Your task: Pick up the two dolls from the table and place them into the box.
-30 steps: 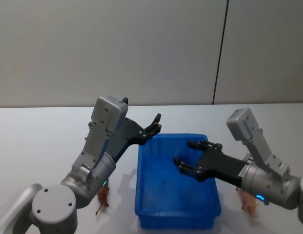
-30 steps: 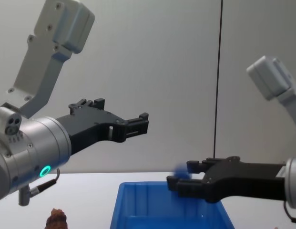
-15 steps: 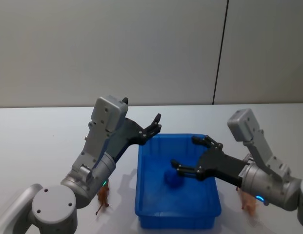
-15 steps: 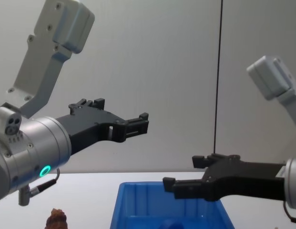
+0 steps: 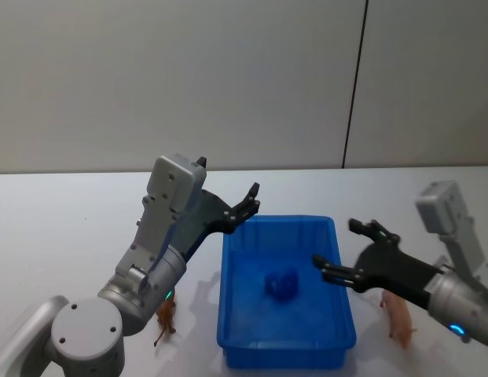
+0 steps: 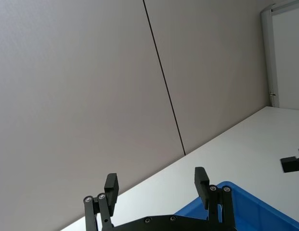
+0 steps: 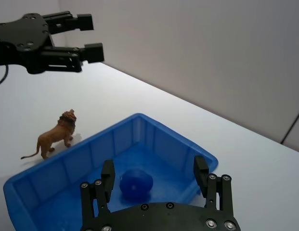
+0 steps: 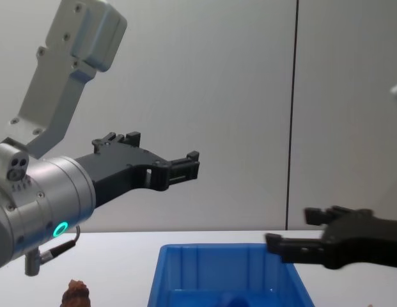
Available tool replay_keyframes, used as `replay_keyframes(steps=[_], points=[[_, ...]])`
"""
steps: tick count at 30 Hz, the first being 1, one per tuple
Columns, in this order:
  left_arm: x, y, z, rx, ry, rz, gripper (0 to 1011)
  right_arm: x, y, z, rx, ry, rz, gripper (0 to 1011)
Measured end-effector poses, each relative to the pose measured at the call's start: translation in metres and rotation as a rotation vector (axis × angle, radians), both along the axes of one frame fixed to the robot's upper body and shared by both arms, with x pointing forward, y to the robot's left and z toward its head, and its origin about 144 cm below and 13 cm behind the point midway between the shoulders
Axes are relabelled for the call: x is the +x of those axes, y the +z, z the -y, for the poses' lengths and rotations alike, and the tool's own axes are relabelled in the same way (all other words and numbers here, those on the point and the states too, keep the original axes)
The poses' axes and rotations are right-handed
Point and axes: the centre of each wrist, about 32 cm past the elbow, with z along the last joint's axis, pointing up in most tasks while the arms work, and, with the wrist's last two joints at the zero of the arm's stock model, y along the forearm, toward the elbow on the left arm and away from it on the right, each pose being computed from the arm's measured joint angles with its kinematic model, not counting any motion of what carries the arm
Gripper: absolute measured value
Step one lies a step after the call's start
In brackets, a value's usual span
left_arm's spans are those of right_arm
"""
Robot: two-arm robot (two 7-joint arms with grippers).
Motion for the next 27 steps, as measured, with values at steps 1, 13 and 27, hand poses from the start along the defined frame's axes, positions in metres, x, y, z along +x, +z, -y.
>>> replay_keyframes(steps=[1, 13, 27], points=[[0.000, 0.000, 0.000, 0.000, 0.000, 0.000, 1001, -0.001, 0.000, 0.002, 0.002, -0.005, -0.002, 1004], [0.000, 0.000, 0.000, 0.000, 0.000, 0.000, 1001, -0.019, -0.002, 0.033, -0.017, -0.083, -0.055, 1004], [0.000, 0.000, 0.000, 0.000, 0.000, 0.000, 1001, -0.030, -0.007, 0.046, -0.063, -0.128, -0.138, 1004]])
